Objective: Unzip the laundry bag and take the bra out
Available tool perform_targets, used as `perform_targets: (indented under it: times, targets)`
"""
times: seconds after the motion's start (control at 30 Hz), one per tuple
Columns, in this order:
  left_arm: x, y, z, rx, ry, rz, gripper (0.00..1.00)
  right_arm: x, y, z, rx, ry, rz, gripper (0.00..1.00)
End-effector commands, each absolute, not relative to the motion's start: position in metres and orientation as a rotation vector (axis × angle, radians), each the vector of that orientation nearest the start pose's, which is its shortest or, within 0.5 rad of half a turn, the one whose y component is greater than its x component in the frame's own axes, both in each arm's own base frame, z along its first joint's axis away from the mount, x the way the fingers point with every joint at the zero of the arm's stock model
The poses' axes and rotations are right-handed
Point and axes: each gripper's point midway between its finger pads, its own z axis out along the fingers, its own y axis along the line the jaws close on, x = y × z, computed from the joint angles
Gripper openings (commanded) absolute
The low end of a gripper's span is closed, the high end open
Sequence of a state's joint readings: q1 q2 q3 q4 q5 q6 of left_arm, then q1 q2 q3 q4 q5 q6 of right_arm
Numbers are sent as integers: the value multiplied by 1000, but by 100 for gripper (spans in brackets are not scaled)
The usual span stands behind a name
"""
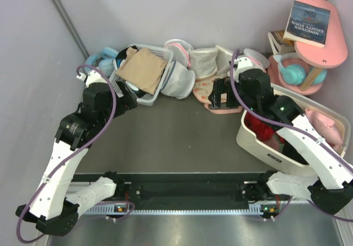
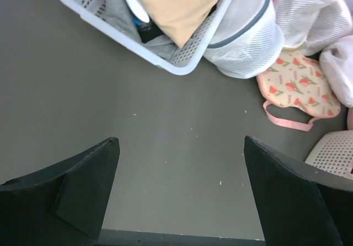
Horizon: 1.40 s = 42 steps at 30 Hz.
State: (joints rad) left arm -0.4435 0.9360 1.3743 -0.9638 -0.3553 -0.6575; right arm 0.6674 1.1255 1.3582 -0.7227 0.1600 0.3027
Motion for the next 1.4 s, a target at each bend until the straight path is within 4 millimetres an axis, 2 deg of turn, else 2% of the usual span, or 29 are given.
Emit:
perform_targets:
  times: [0.0,0.13,0.17,0.3,0.43,0.47,0.53,0.57,0.6,0.63,0.67,0.7,0.77,0.8,0.87,0.9,0.97,1.0,1.03,1.07,1.1,1.17,1.23,1.27,1.33,1.37]
  targets:
    - [249,-64,330,-509,2010,-248,99,280,197,344,-328,1978,415,100]
    - [250,-62,334,-497,1998,-232,99,289,208,341,-344,1982,430,100]
    - [250,-62,334,-490,2000,-229,99,291,209,346,-344,1977,434,100]
    - [251,-65,334,-466,1995,-250,99,299,210,345,-377,1993,395,100]
    - [254,-75,326,-442,1998,-302,99,323,209,334,-370,2049,330,100]
    - [255,-76,325,-436,1996,-307,99,331,207,346,-350,2030,324,100]
    - [261,-82,321,-422,1998,-323,99,347,210,336,-346,2062,296,100]
    - [265,-85,320,-410,2004,-320,99,355,207,343,-334,2053,286,100]
    - [270,-89,314,-399,2027,-320,99,365,213,332,-346,2080,277,100]
    - [276,-91,314,-395,2027,-326,99,371,218,336,-350,2075,288,100]
    - [280,-92,312,-394,2036,-321,99,377,223,330,-364,2090,296,100]
    - [287,-92,306,-403,2052,-311,99,386,236,312,-391,2131,314,100]
    - [295,-97,306,-396,2050,-341,99,395,252,302,-385,2156,370,100]
    - [300,-94,304,-408,2049,-340,99,407,263,284,-377,2182,386,100]
    - [306,-97,304,-398,2042,-374,99,419,271,268,-316,2212,400,100]
    - [309,-93,302,-415,2046,-372,99,430,277,249,-292,2240,389,100]
    - [310,-94,298,-415,2063,-391,99,442,282,233,-234,2260,389,100]
    - [311,-90,294,-429,2071,-384,99,448,286,213,-223,2293,379,100]
    - [310,-88,292,-434,2077,-379,99,456,289,208,-205,2286,383,100]
    - [309,-86,290,-439,2081,-372,99,462,287,199,-163,2296,374,100]
    - [306,-84,290,-443,2081,-366,99,468,288,183,-144,2318,365,100]
    - [301,-80,285,-458,2089,-355,99,481,284,168,-73,2327,380,100]
    - [295,-78,282,-473,2094,-353,99,484,284,144,-45,2366,416,100]
    - [294,-77,282,-480,2095,-355,99,493,289,145,-31,2337,510,98]
    - [288,-76,281,-484,2104,-355,99,492,290,128,-15,2351,562,84]
    - [287,-75,281,-492,2105,-356,99,496,294,131,-17,2318,628,76]
